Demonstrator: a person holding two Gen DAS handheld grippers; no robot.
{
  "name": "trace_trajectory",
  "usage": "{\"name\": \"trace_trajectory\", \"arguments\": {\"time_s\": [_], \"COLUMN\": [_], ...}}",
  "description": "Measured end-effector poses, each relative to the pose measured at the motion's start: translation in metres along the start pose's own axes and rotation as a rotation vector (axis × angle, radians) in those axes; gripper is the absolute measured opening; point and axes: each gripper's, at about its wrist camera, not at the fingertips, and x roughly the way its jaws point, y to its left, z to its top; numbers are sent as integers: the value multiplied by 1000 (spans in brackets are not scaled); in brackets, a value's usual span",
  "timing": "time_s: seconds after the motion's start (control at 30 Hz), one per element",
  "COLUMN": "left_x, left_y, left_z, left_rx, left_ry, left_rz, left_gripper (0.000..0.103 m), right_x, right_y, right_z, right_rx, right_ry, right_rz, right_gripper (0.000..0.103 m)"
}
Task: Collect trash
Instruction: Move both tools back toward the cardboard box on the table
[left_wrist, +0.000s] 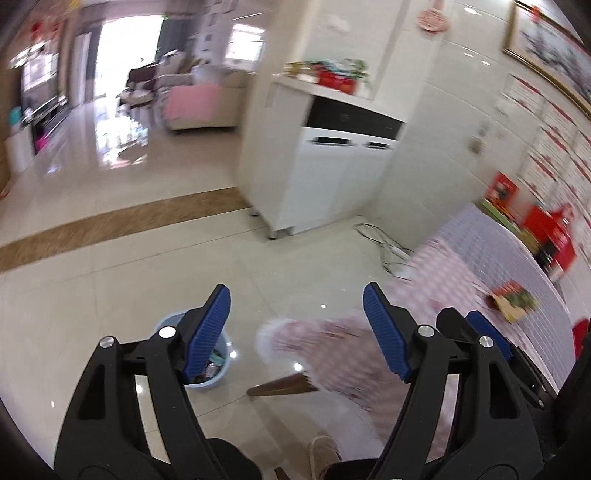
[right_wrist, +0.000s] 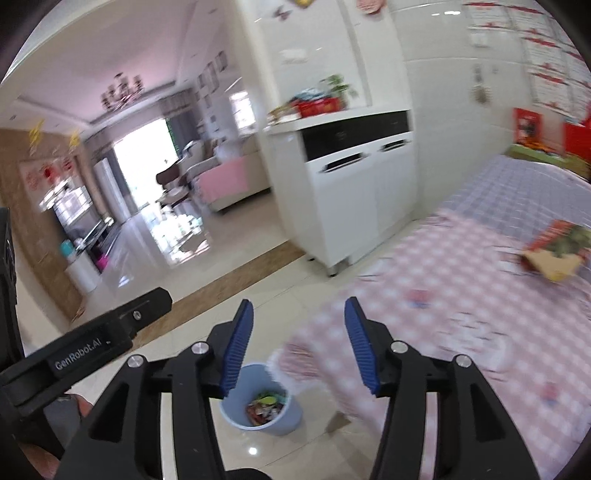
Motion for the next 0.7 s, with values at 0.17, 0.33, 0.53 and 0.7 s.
{"name": "trace_trajectory", "arguments": {"time_s": [0.17,0.33,0.53,0.7], "left_x": [-11,-15,-19,-22], "left_y": [-71,-135,-198,-236], "left_z": [-16,-39,-65,-82], "left_rx": [98,180,279,338], "left_ry": [9,48,78,92], "left_rz": [-76,-157,-195,-216], "left_gripper": [76,76,77,77], "right_x": [-49,-86,-119,-137], "right_y": [-63,-123,-176,-210], "right_z": [-9,-18,-32,-43], "right_rx": [71,159,233,297], "right_ry": [-40,-53,-56,-47], "right_rz": [-109,-179,-246,-269], "right_gripper": [55,58,60,60]}}
